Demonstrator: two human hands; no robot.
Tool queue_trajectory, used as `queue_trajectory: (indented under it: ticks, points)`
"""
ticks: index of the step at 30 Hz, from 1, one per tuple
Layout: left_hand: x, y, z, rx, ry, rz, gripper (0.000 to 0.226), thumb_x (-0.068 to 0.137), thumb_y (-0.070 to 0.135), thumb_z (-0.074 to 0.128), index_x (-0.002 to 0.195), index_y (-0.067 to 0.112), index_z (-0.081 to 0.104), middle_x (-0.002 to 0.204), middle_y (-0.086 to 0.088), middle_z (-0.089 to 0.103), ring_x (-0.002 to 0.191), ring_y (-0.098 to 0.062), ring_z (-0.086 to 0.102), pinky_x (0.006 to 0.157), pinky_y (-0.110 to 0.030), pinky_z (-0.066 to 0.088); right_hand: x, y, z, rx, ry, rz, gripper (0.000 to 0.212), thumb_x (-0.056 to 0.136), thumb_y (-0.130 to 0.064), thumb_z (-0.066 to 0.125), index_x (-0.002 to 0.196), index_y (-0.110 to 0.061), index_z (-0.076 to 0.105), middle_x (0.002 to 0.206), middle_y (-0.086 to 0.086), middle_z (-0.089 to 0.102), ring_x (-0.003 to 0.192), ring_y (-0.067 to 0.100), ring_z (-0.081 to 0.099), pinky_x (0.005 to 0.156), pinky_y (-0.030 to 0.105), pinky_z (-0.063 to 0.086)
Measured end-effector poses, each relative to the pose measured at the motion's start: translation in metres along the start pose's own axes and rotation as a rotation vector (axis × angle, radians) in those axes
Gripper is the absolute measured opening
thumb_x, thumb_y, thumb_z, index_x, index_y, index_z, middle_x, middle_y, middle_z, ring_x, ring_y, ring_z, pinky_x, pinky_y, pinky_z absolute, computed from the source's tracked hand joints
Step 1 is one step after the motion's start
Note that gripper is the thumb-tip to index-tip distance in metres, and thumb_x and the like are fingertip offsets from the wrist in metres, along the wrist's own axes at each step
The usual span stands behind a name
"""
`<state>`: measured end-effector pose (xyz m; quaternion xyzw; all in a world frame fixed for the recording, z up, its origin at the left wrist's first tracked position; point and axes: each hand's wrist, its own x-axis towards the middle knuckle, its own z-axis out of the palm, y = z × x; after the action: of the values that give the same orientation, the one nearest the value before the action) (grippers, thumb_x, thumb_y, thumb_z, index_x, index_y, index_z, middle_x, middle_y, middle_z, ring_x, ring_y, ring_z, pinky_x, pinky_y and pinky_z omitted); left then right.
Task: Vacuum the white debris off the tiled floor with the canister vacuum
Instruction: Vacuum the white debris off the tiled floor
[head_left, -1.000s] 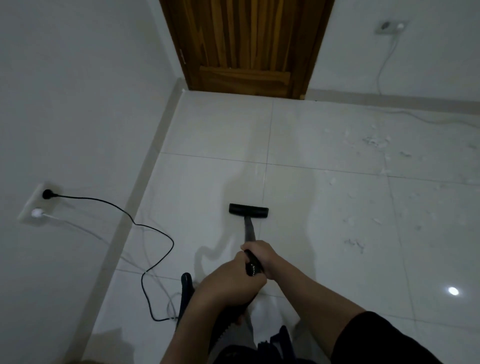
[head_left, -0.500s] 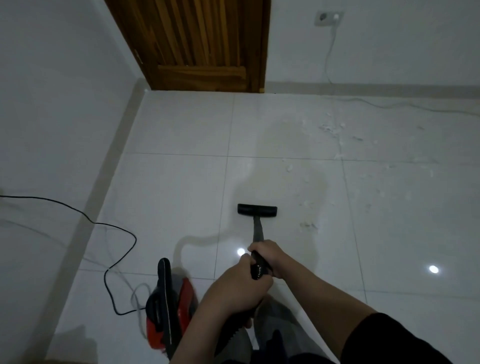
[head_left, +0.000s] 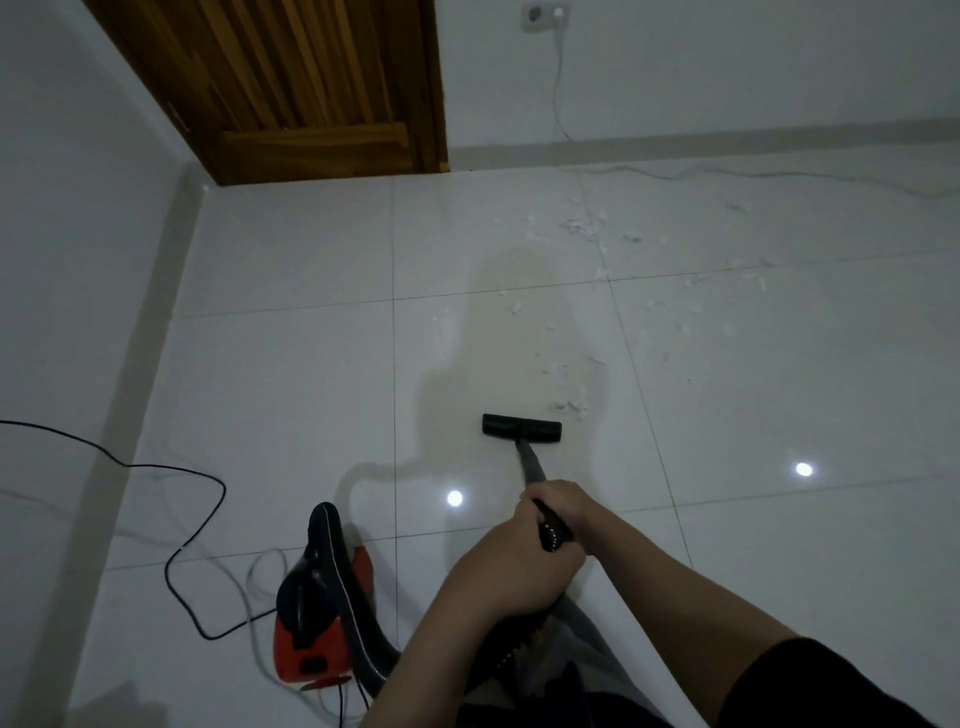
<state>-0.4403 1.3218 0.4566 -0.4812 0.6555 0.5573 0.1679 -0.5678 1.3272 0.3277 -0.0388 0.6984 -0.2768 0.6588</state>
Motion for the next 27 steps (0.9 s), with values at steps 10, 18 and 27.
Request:
queue_trajectory:
  ticks: [10, 18, 27]
  points:
    - [0.006, 0.029, 0.072, -0.065, -0.037, 0.025, 0.057, 0.093, 0.044, 0.047, 0.143, 0.021, 0.032, 0.093, 0.005, 0.06, 0.077, -0.011, 0.062, 0.071, -0.025, 0.052, -0.019, 0.029, -0.07, -0.172, 0.09, 0.007, 0.024, 0.094, -0.008, 0.054, 0.069, -0.007, 0.052, 0.062, 0.008, 0.052, 0.051, 0.015, 0.047, 0.034, 0.012, 0.035]
    - [0.037, 0.066, 0.104, -0.128, -0.029, -0.009, 0.061, 0.09, 0.042, 0.049, 0.142, 0.018, 0.029, 0.092, 0.003, 0.061, 0.076, -0.016, 0.063, 0.072, -0.037, 0.055, 0.014, 0.021, -0.126, -0.196, 0.025, -0.011, 0.011, 0.092, -0.013, 0.058, 0.096, -0.003, 0.053, 0.073, 0.01, 0.056, 0.053, 0.016, 0.054, 0.045, 0.024, 0.044]
    - [0.089, 0.13, 0.131, -0.175, 0.103, -0.054, 0.027, 0.093, 0.038, 0.049, 0.115, 0.027, 0.039, 0.092, -0.004, 0.066, 0.071, -0.016, 0.06, 0.062, -0.032, 0.047, 0.047, -0.017, -0.193, -0.251, -0.058, -0.026, 0.025, 0.092, -0.018, 0.058, 0.112, -0.006, 0.049, 0.084, 0.01, 0.057, 0.066, 0.02, 0.056, 0.053, 0.028, 0.046]
